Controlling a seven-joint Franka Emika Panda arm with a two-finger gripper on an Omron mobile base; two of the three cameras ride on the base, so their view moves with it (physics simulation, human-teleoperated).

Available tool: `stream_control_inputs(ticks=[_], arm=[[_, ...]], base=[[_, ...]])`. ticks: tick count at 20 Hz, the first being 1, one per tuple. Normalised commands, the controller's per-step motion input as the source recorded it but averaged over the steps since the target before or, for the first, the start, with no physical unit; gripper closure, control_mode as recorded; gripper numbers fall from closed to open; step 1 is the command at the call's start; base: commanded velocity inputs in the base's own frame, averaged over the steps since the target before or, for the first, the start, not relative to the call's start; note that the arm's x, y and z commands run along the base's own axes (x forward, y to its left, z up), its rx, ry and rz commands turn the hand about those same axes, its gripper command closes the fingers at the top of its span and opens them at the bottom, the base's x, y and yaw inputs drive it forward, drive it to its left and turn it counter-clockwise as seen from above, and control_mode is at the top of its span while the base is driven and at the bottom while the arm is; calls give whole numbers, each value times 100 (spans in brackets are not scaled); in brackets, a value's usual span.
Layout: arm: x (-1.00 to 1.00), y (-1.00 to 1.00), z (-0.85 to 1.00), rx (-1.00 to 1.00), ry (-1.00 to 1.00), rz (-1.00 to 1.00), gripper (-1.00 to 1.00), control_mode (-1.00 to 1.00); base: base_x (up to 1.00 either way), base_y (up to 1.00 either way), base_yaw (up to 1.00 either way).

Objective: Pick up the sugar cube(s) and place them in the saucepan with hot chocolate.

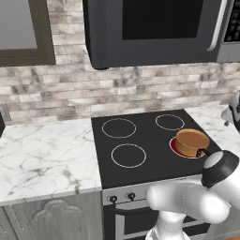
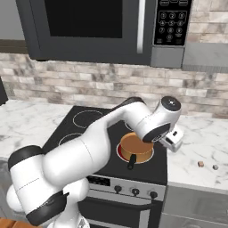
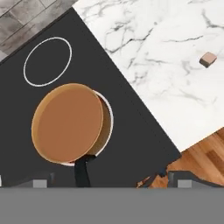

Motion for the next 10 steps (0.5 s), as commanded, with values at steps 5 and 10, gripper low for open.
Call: stream_control_inputs(ticks=[5,10], arm=[[10,-56,0,-16,-3,-5,-100,-100],[3,-49,-5,-19,3,-7,-100,-100]], base=[[0,0,0],[0,0,0]])
